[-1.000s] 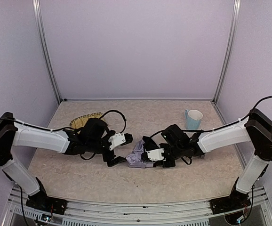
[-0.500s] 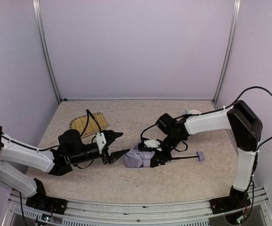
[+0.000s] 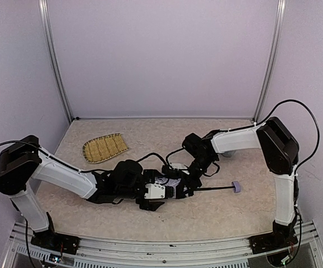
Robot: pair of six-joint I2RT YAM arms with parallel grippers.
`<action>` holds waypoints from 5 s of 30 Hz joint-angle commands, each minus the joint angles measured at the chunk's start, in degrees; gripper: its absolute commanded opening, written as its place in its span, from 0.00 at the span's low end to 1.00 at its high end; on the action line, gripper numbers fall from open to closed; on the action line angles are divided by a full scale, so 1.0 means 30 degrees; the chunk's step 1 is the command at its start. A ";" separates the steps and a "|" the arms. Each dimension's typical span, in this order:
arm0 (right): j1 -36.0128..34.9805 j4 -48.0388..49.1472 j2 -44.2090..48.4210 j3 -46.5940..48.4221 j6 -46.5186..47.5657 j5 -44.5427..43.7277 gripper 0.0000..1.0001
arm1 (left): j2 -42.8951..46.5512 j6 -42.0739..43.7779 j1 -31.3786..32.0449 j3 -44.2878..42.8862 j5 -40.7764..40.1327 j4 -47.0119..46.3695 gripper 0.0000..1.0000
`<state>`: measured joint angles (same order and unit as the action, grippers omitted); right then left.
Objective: Put away the umbrella
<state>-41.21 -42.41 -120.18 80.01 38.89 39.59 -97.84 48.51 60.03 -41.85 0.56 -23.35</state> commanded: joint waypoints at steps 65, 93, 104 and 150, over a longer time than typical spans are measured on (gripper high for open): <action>0.0738 2.0300 1.0920 -0.9024 -1.0286 -0.0485 0.67 | 0.3737 -0.8122 -0.4493 -1.1578 -0.2055 1.2539 0.00; -0.0028 2.2171 0.6697 -0.6122 -1.0497 0.3557 0.21 | 0.4263 -0.7583 -0.3574 -1.5816 -0.1767 1.3678 0.00; -0.0321 2.1971 0.5492 -0.5230 -1.1224 0.3914 0.12 | 0.4154 -0.7892 -0.3804 -1.5890 -0.1524 1.3433 0.00; 0.3070 1.6268 0.9378 -0.0295 -0.1880 0.3963 0.00 | 0.0718 0.2563 -0.3345 -1.3405 1.6936 2.7192 0.00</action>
<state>-33.34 3.90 -98.30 78.08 28.16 59.90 -95.61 61.41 46.65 -87.92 48.62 47.59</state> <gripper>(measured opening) 0.007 0.525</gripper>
